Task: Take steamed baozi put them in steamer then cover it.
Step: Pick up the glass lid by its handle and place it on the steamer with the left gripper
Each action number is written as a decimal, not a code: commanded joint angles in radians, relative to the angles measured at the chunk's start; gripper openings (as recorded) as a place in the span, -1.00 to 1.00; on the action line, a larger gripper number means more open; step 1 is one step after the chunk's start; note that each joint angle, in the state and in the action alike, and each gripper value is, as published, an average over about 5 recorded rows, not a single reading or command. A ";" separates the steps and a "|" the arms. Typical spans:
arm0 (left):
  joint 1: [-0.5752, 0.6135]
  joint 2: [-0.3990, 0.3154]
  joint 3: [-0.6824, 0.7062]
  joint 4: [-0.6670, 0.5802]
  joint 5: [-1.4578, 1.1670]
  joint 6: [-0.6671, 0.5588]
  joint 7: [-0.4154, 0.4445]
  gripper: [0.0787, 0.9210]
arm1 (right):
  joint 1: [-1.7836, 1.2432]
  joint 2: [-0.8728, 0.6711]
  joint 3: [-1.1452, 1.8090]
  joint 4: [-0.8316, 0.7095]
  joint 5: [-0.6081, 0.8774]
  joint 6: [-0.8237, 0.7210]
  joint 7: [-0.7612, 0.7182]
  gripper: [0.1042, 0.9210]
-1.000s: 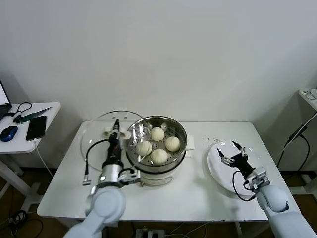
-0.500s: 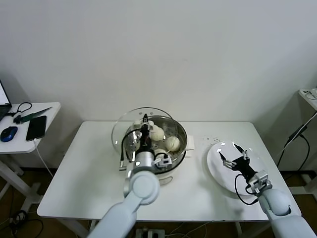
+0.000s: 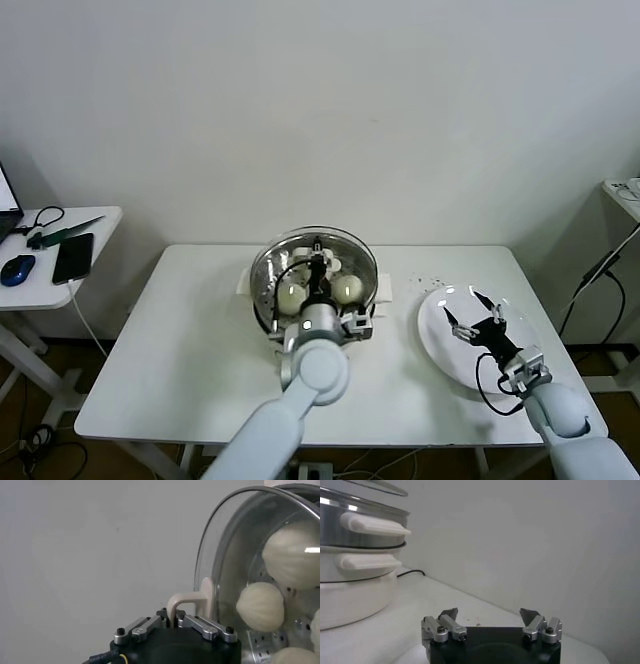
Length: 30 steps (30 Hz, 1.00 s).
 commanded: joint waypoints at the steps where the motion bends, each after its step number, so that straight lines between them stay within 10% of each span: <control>1: -0.013 -0.043 0.004 0.044 0.045 0.019 0.029 -0.81 | 0.000 0.002 -0.001 -0.001 -0.004 0.001 -0.001 0.76; 30: -0.005 -0.043 -0.010 0.090 0.055 0.001 0.011 -0.81 | 0.006 -0.002 -0.007 0.012 -0.020 -0.008 -0.009 0.76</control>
